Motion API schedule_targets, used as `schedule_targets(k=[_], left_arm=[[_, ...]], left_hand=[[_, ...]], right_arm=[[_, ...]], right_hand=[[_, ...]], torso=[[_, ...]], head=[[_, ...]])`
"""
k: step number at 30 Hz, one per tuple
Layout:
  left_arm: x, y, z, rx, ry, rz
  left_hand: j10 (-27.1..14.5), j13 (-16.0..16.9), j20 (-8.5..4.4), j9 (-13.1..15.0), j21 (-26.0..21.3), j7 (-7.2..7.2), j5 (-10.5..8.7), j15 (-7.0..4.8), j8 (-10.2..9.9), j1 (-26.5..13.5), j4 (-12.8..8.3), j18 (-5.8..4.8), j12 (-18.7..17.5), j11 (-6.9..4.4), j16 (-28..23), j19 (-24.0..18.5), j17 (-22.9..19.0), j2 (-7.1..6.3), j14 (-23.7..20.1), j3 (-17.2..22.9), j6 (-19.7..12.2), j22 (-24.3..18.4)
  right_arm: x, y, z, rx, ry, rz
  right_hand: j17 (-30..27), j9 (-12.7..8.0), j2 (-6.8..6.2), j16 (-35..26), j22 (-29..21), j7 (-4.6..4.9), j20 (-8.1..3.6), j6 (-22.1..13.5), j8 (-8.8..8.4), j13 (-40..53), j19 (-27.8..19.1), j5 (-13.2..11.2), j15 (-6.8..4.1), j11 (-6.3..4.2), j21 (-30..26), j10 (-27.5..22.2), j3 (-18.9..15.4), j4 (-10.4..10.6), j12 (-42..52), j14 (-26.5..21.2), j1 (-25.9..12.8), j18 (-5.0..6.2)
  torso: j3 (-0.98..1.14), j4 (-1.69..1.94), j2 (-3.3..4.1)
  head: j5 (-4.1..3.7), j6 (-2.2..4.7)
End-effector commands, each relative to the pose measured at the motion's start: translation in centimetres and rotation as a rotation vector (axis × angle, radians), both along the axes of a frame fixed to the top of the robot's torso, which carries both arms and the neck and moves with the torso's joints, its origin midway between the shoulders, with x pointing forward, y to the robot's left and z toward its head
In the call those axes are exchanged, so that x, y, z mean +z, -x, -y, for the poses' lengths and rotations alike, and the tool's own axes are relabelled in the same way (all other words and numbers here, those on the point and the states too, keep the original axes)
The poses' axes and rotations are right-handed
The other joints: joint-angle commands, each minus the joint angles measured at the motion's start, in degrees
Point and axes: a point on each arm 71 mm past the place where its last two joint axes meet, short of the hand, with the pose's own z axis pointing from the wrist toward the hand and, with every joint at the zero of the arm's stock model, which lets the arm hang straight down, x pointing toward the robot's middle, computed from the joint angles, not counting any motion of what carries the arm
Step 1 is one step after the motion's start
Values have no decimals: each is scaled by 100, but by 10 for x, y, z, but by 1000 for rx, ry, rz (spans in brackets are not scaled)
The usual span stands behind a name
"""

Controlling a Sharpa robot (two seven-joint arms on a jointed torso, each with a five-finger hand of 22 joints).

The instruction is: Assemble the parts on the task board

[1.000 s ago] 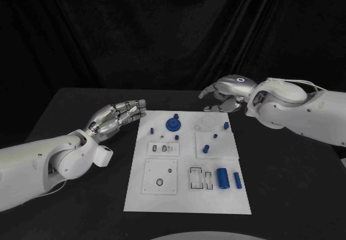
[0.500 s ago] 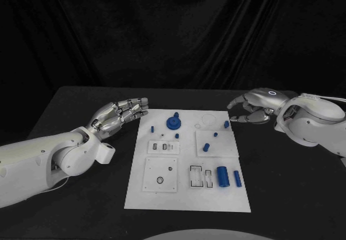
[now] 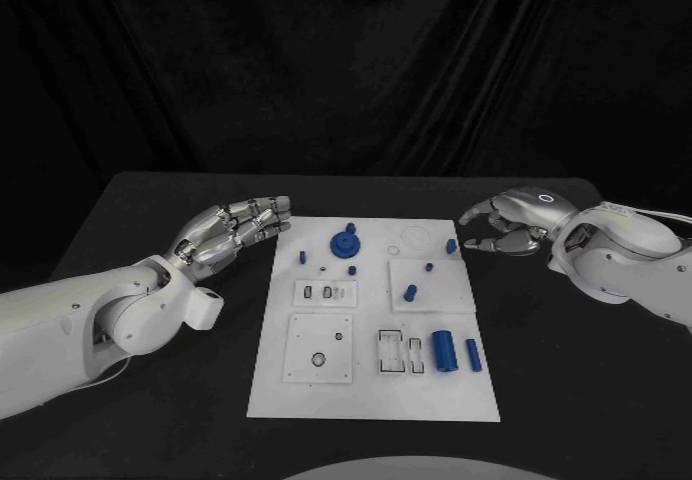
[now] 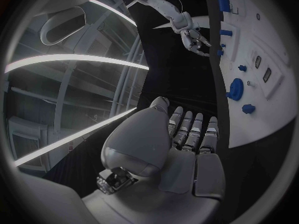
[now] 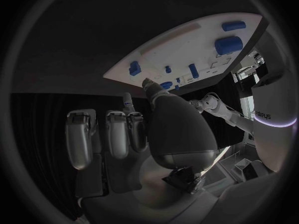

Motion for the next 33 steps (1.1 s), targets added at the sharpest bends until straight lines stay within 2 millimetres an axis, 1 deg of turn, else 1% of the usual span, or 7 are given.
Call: schedule_targets(k=[1,5,11,15,20,26,33], left_arm=[[0,1,1,-21,9,3],[0,1,1,-22,9,1],[0,2,1,-24,9,0],[0,1,0,-24,8,-1],[-1,1,0,-24,7,-2],[-1,1,0,-24,7,-4],[-1,1,0,-26,5,-7]], left_hand=[[5,8,44,6,-18,13,19,23,38,47,-2,73,18,21,5,-3,3,-6,-16,47,15,3],[5,8,44,6,-18,13,19,23,38,47,-2,73,18,21,5,-3,3,-6,-16,47,15,3],[7,8,44,6,-19,15,21,22,37,49,-4,74,22,24,4,-4,3,-7,-17,52,10,2],[7,8,44,6,-19,15,21,22,37,49,-4,74,22,24,4,-4,3,-7,-17,52,10,2],[8,8,44,6,-20,17,23,21,38,52,-6,74,21,26,1,-5,2,-9,-19,57,11,2],[8,8,44,6,-20,17,23,21,38,52,-6,74,21,26,1,-5,2,-9,-19,57,11,2],[8,8,44,6,-20,19,24,20,39,55,-8,74,18,28,-4,-5,2,-11,-23,63,13,2]], right_arm=[[1,-2,1,-22,-23,41],[-3,-5,0,-24,-27,32],[-11,-8,-2,-27,-28,14],[-16,-9,-3,-30,-22,-4],[-23,-9,-4,-31,-18,-19],[-26,-9,-5,-26,-18,-24],[-28,-10,-5,-33,-12,-34]], right_hand=[[1510,7,10,15,1508,2,-31,47,32,1508,606,-17,-25,-17,14,597,-29,-5,15,585,43,-90],[1510,15,28,15,1508,14,-28,44,53,1508,606,63,-19,-8,14,597,-36,31,15,585,58,-90],[1510,23,36,15,1508,28,-21,35,80,1508,606,193,-9,3,14,597,-43,56,15,585,92,-90],[1510,26,37,15,1508,30,-18,33,89,1508,606,243,-6,5,14,597,-44,61,15,585,107,-90],[1510,26,36,15,1508,32,-18,32,90,1508,606,246,-6,6,14,597,-45,62,15,585,107,-90],[1510,43,5,15,1508,51,-2,26,135,1508,606,36,11,25,14,597,-113,137,15,585,84,-90],[1510,44,-1,15,1508,55,-1,19,139,1508,606,9,13,27,14,597,-121,144,15,585,88,-90]], torso=[[4,-21,0],[3,-2,5],[15,-16,12],[7,-4,3],[7,-6,3],[7,-1,4],[7,-1,4]], head=[[19,-7],[-14,-17],[7,-9],[2,-16],[12,-14],[23,-12],[2,-20]])
